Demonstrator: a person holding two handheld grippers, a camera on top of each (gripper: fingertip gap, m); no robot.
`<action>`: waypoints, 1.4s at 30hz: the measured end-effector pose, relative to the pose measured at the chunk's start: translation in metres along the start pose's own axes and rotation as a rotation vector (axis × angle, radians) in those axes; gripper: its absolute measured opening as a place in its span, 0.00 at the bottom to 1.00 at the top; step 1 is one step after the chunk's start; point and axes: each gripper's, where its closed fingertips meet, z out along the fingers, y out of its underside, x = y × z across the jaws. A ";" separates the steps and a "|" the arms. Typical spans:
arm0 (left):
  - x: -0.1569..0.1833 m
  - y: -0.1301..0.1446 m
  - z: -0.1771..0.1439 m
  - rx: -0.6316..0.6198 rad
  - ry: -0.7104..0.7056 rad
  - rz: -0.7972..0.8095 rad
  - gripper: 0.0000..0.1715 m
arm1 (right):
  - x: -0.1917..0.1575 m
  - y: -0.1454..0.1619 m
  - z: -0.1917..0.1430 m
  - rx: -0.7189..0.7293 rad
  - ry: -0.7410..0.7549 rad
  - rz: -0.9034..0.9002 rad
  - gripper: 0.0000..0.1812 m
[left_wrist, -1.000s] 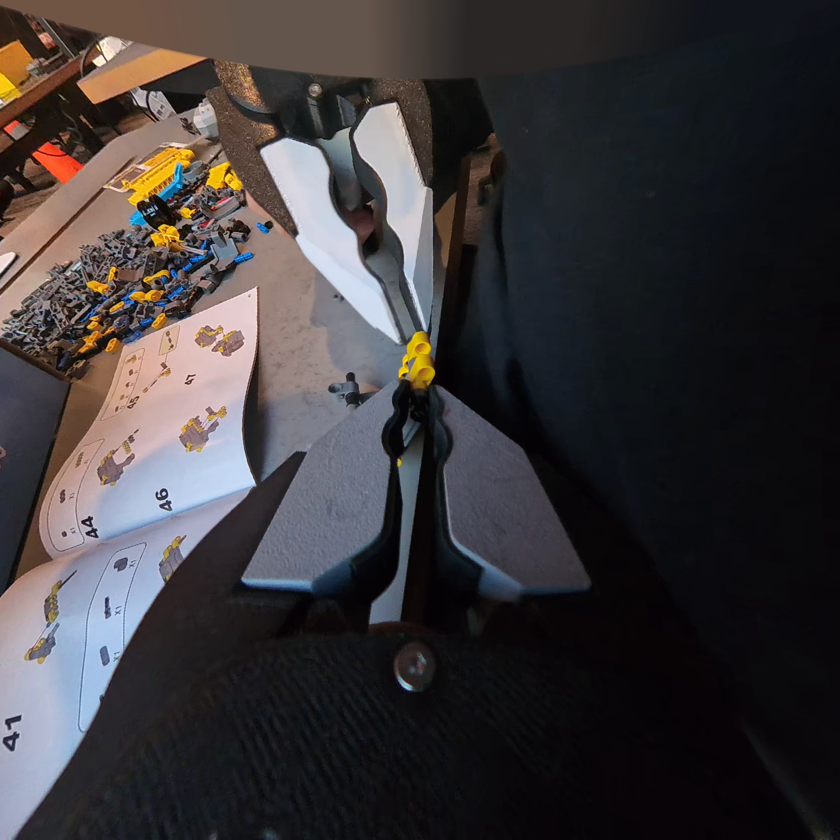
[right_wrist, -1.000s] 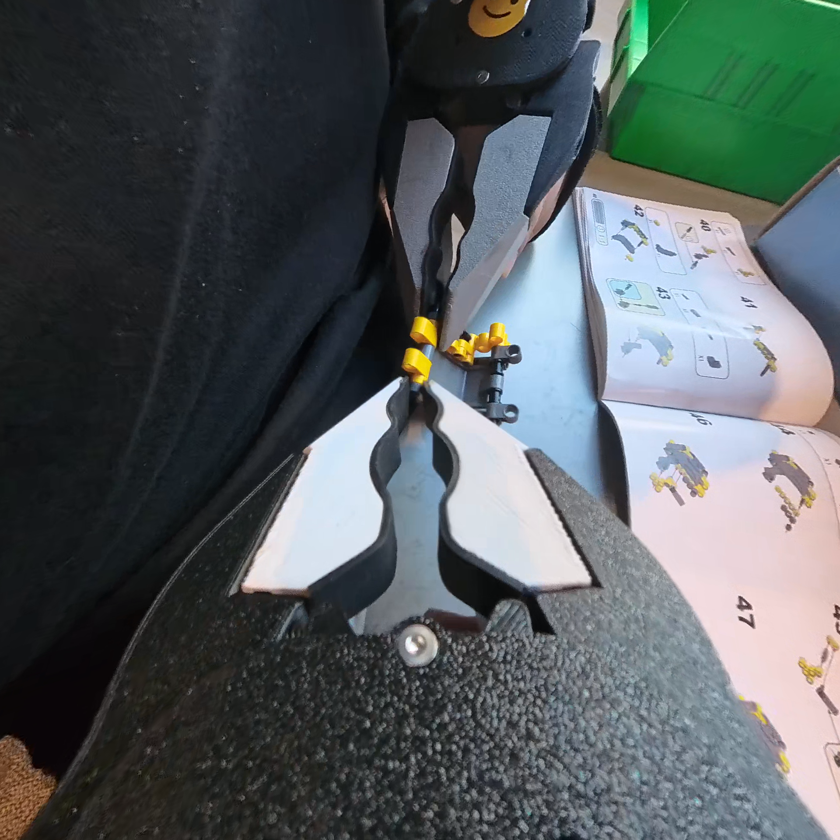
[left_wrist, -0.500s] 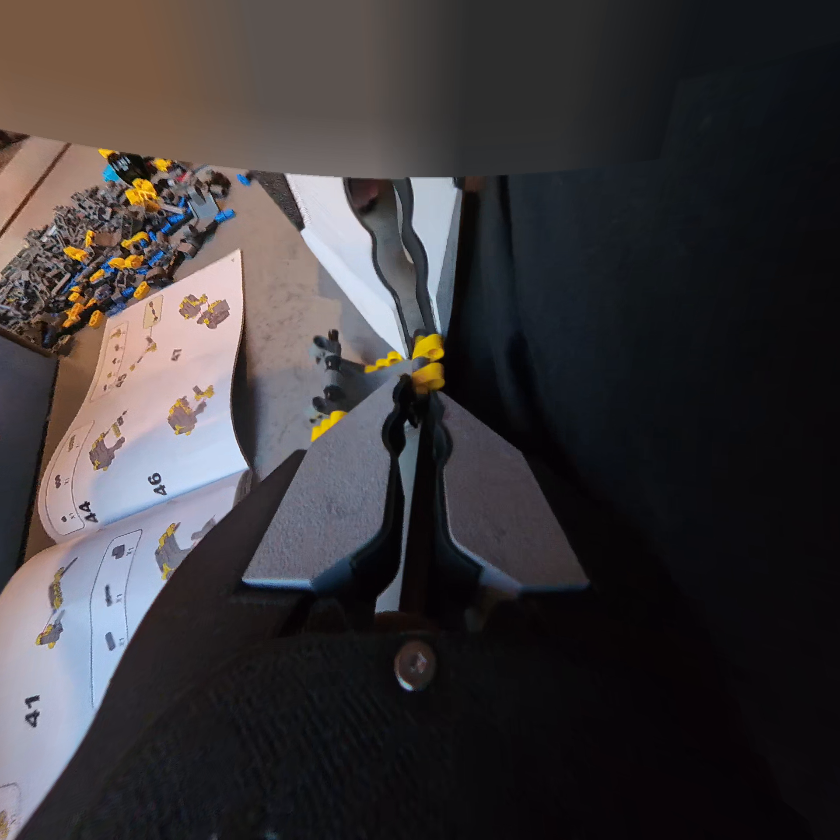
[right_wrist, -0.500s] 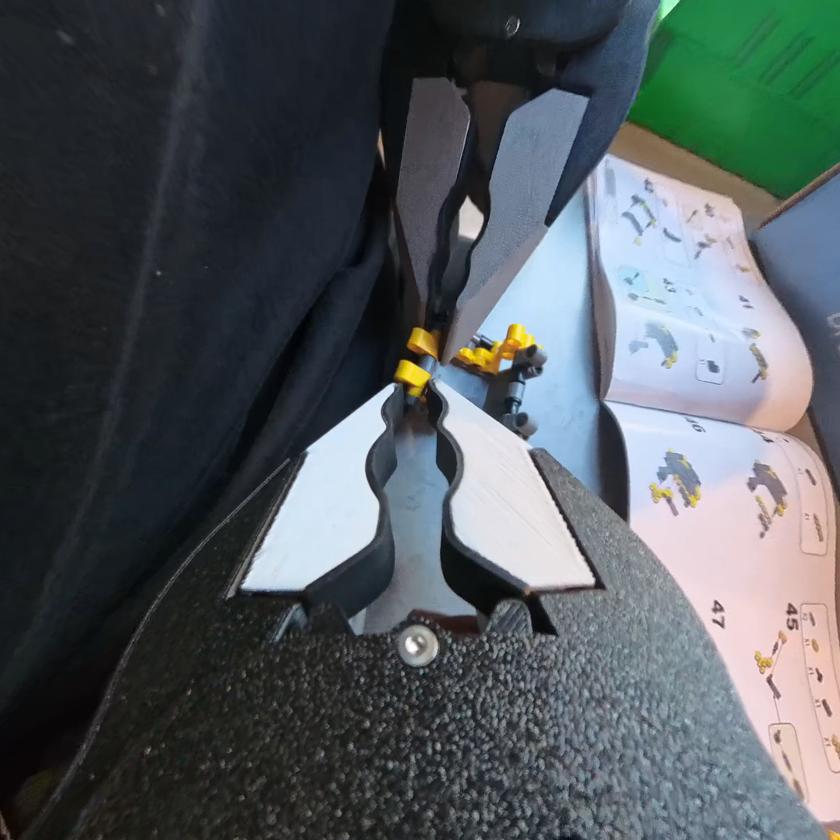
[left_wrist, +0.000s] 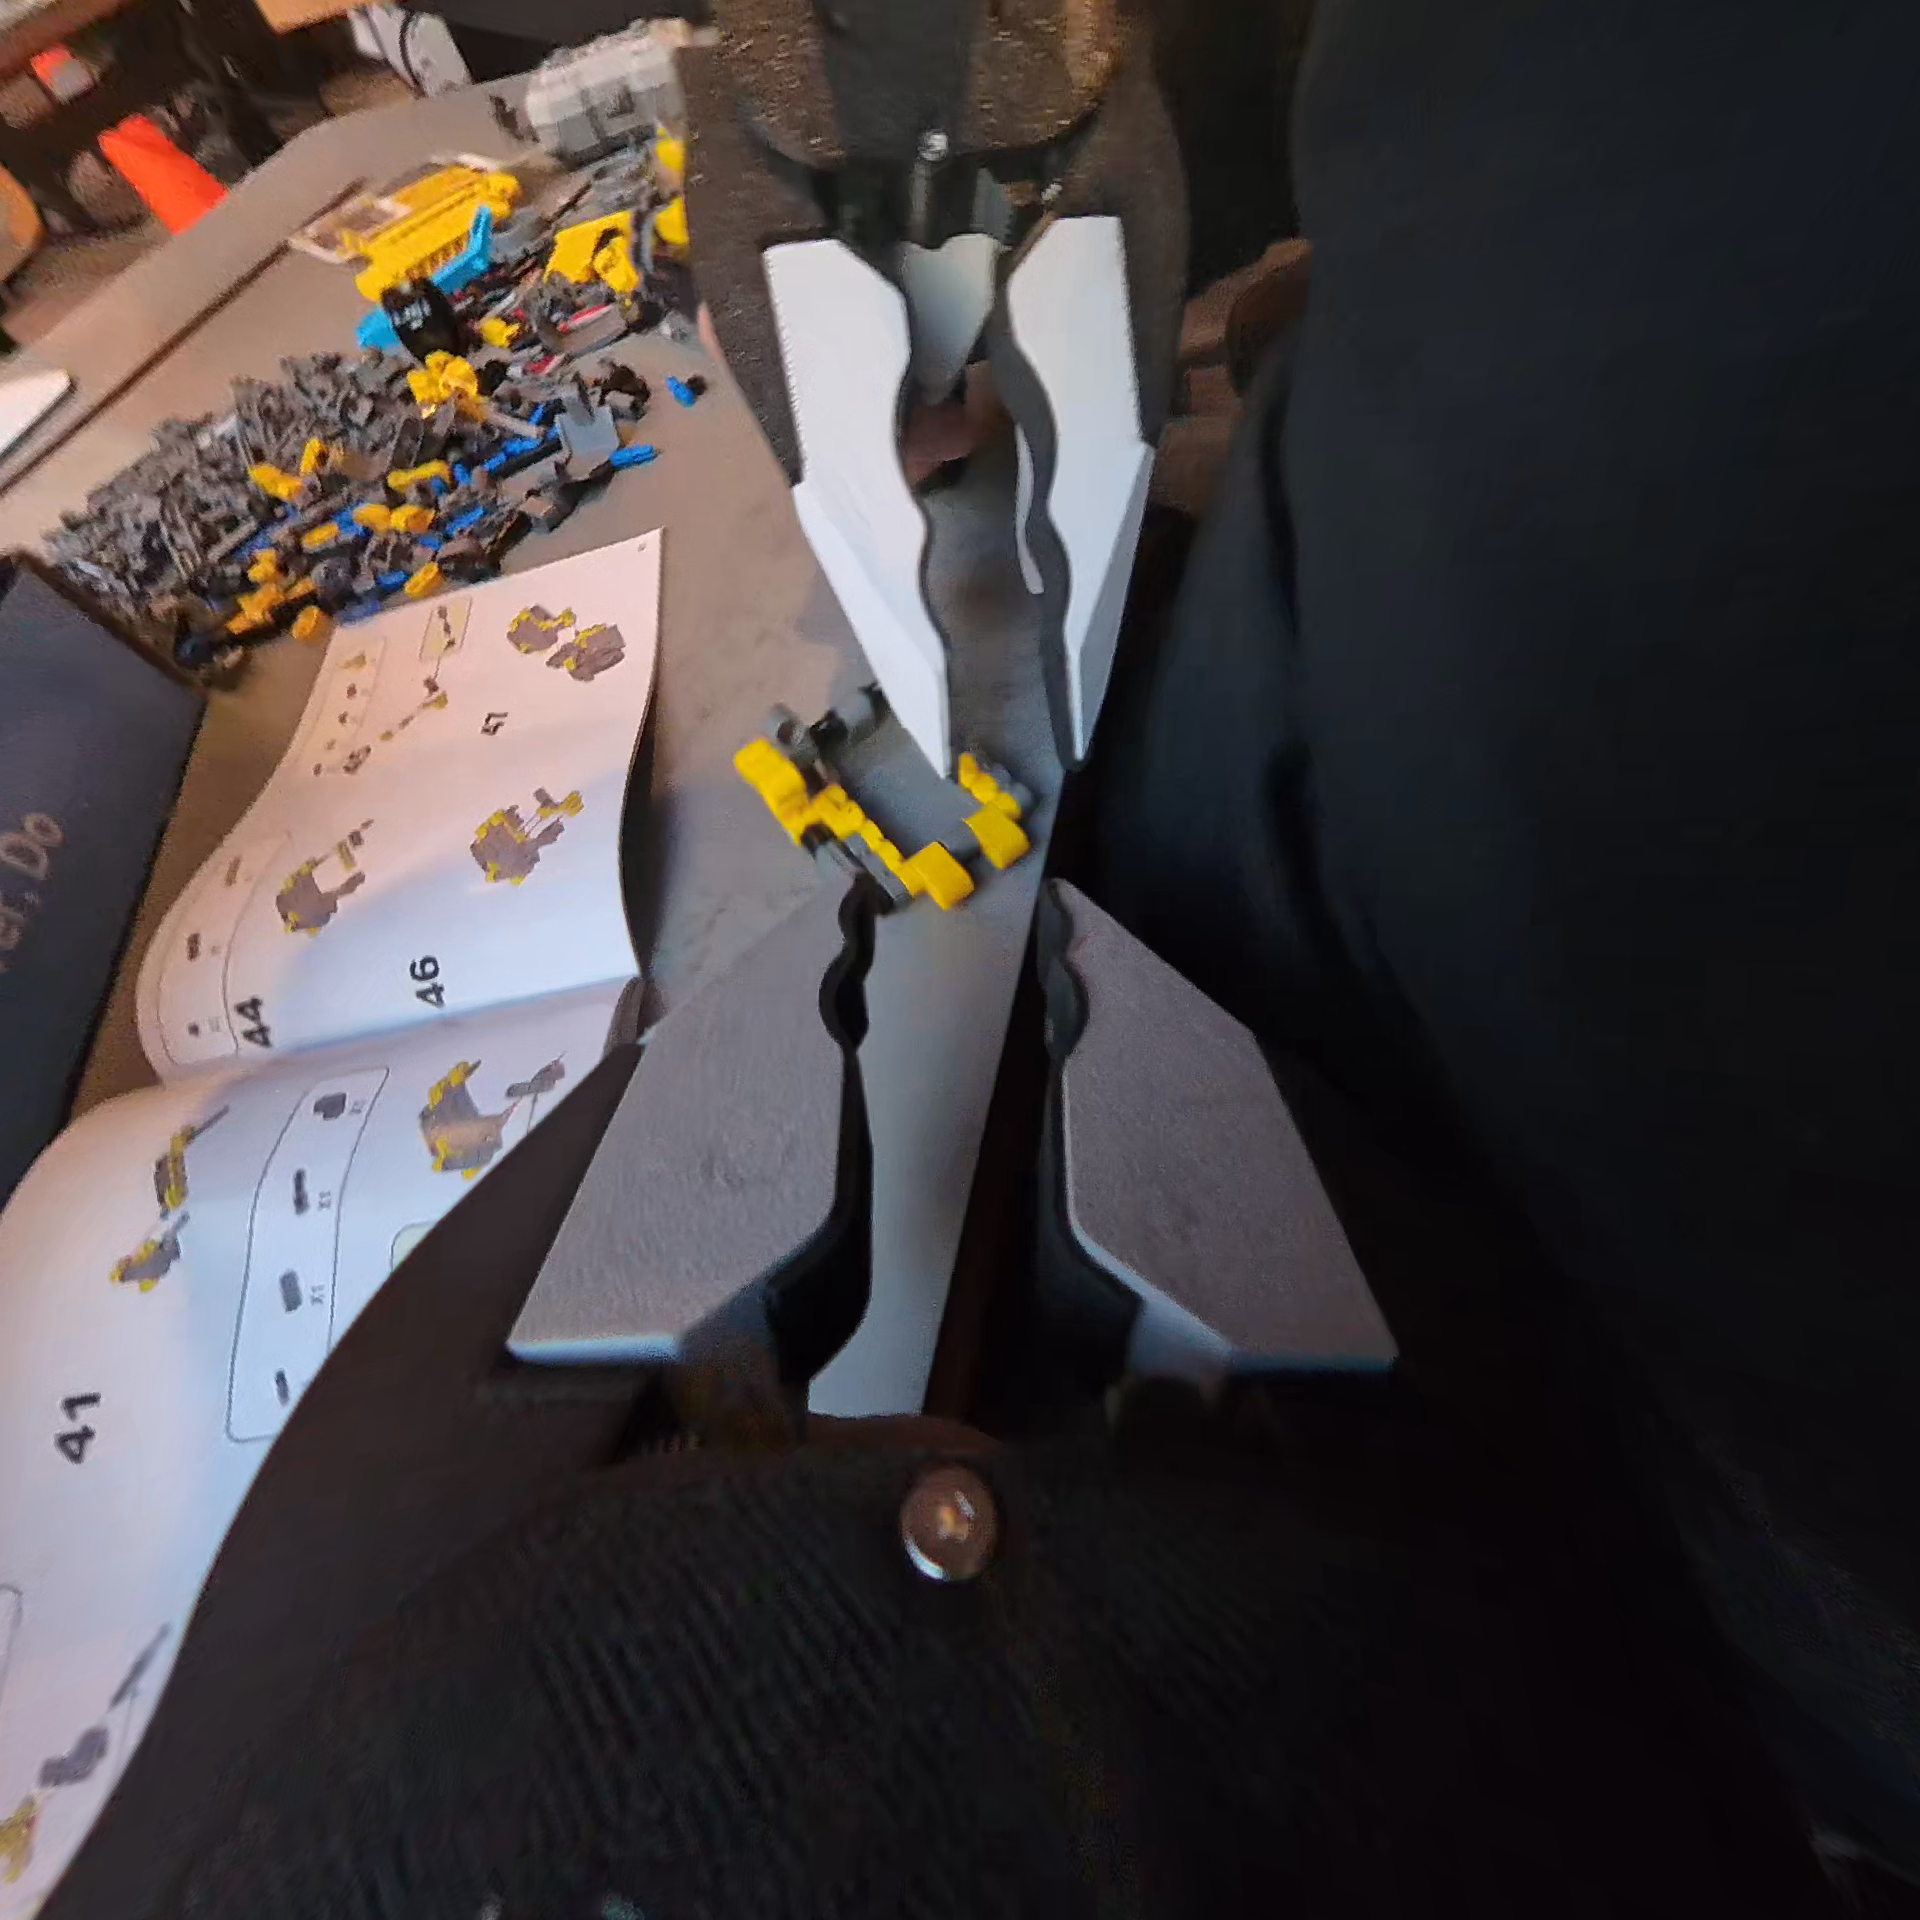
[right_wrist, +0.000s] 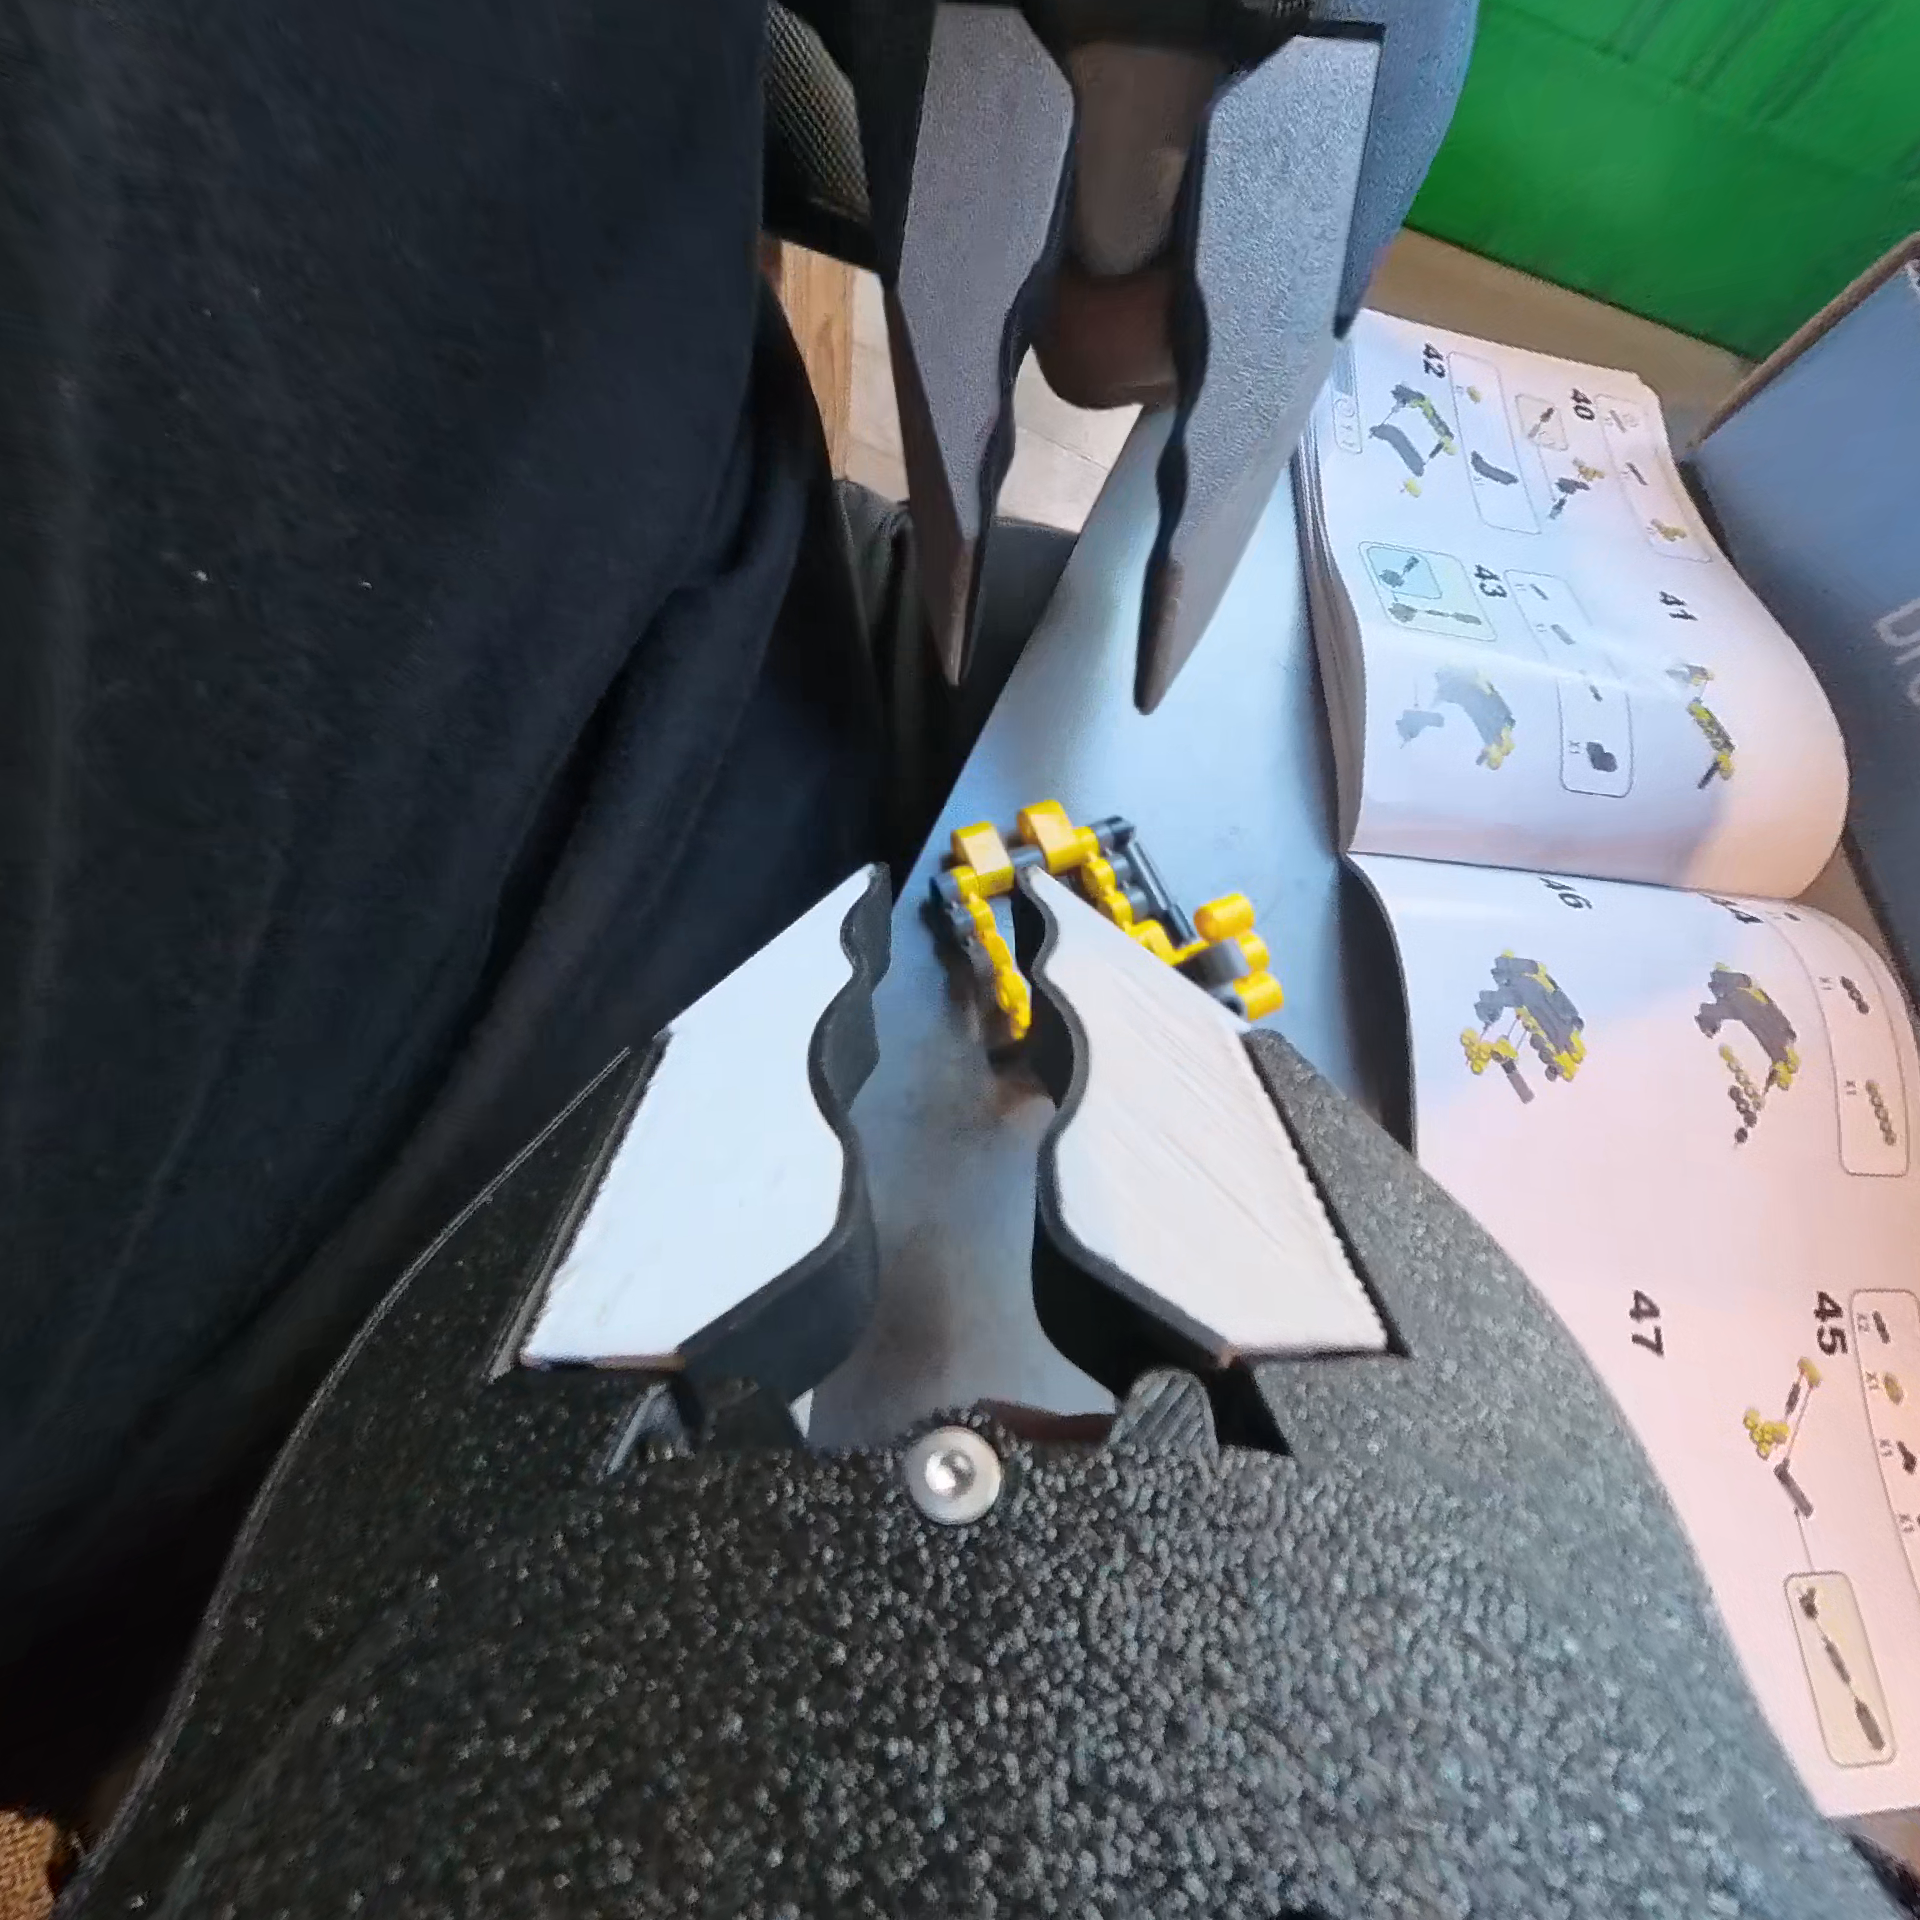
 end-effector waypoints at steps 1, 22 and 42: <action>-0.002 0.000 0.000 -0.006 0.007 -0.032 0.18 | 0.001 0.000 -0.001 0.005 0.003 0.005 0.12; -0.011 0.015 0.019 -0.171 0.052 -0.205 0.23 | 0.031 0.027 -0.031 -0.004 0.181 0.403 0.12; -0.020 0.011 0.019 -0.127 -0.067 -0.168 0.20 | 0.038 0.032 -0.034 0.170 -0.227 1.059 0.08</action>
